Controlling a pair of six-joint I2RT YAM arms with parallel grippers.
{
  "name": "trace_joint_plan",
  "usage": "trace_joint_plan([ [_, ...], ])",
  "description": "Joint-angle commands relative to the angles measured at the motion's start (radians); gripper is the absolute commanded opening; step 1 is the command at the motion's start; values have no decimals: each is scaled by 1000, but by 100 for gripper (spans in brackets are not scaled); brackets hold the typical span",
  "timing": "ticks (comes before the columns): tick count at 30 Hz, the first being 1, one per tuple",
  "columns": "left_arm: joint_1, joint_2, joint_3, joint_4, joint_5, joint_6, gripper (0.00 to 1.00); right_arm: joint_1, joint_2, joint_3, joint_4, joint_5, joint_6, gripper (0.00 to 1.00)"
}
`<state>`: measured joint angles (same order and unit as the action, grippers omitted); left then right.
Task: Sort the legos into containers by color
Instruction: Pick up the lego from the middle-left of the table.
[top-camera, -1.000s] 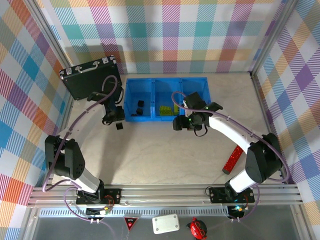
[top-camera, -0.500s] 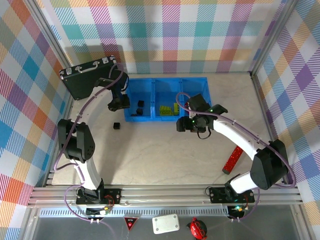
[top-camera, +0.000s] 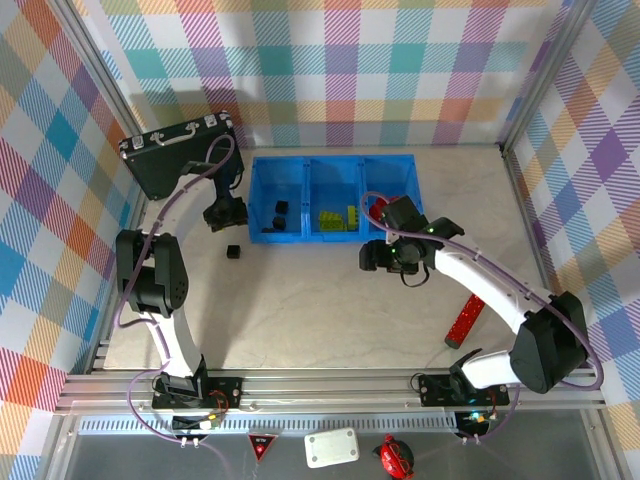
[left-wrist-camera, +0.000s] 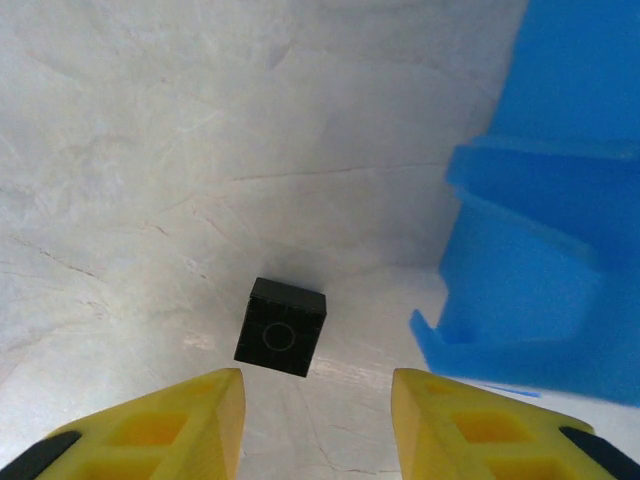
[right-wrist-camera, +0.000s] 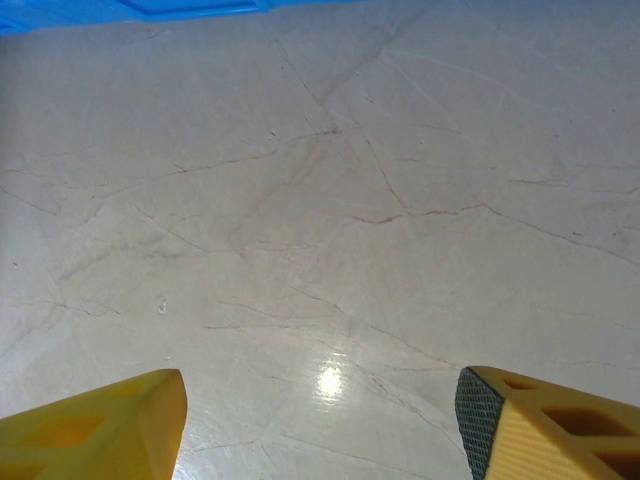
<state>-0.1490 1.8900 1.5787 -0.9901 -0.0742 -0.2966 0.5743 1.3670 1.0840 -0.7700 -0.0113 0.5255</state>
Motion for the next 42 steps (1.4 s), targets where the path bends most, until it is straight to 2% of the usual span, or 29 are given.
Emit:
trace_joint_plan([
  [1, 13, 33, -40, 6, 24, 17, 44, -2, -25, -10, -13, -1, 29, 73],
  [15, 20, 119, -146, 55, 8, 6, 50, -2, -23, -3, -15, -7, 29, 73],
  [25, 38, 102, -157, 80, 3, 15, 32, -2, -28, -1, -21, -1, 29, 72],
  [42, 31, -93, -31, -14, 75, -6, 24, -2, -29, 12, -30, 1, 25, 72],
])
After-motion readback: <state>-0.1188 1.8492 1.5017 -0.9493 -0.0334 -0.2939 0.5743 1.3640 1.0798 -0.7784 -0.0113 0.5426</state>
